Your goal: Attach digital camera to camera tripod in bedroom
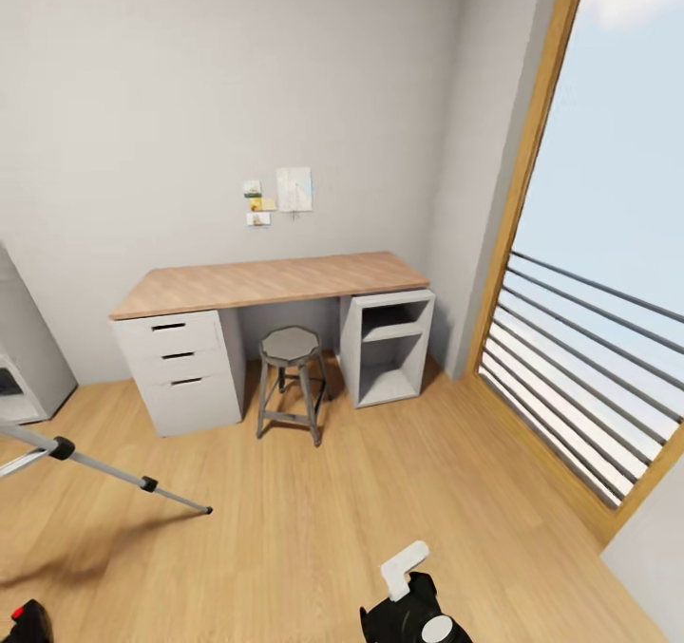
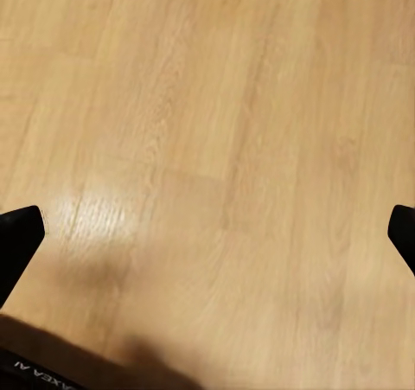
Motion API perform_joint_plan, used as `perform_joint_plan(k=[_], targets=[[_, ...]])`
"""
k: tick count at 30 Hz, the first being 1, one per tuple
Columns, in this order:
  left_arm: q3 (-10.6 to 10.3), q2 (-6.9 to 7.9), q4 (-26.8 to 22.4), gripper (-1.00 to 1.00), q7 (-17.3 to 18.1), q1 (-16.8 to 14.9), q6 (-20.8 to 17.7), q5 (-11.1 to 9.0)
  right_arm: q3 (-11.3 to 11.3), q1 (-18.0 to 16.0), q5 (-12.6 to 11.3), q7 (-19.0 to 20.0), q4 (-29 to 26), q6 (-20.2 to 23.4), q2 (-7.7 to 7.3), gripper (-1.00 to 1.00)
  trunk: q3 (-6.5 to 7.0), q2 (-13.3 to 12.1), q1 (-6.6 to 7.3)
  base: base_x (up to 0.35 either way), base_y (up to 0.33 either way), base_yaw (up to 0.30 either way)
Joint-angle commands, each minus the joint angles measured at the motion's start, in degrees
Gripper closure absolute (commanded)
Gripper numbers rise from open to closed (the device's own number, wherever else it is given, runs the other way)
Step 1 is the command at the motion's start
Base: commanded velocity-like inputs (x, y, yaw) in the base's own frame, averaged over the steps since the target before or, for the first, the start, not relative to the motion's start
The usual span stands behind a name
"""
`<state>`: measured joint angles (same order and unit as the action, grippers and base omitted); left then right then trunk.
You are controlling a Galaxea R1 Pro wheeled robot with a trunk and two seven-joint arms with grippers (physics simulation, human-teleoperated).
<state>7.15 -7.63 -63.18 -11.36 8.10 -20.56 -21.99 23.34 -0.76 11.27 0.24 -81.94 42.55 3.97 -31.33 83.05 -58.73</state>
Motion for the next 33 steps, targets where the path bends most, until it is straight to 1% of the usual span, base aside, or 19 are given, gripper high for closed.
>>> perform_joint_plan(k=[1, 22, 26, 33], targets=[[0.1, -0.03, -0.1, -1.00, -0.3, 0.0, -0.3, -0.6, 0.1, 0.0, 0.3, 0.0, -0.1, 0.3, -0.01, -1.00, -0.07, 0.0, 0.00, -0.003, 0.001, 0.273], [0.1, 0.09, -0.2, -1.00, 0.0, 0.5, -0.2, -0.6, 0.2, 0.0, 0.3, 0.0, -0.1, 0.3, -0.01, -1.00, -0.25, 0.0, 0.00, 0.000, 0.004, 0.277], [0.1, 0.13, -0.2, -1.00, 0.0, 0.6, -0.2, -0.6, 0.3, 0.0, 0.3, 0.0, -0.1, 0.3, 0.01, -1.00, -0.25, 0.0, 0.00, 0.000, 0.145, 0.277], [0.1, 0.15, -0.2, -1.00, 0.1, 0.6, -0.2, -0.6, 0.3, -0.1, 0.4, 0.0, 0.0, 0.3, 0.03, -1.00, -0.25, 0.0, 0.00, 0.000, 0.238, 0.277]])
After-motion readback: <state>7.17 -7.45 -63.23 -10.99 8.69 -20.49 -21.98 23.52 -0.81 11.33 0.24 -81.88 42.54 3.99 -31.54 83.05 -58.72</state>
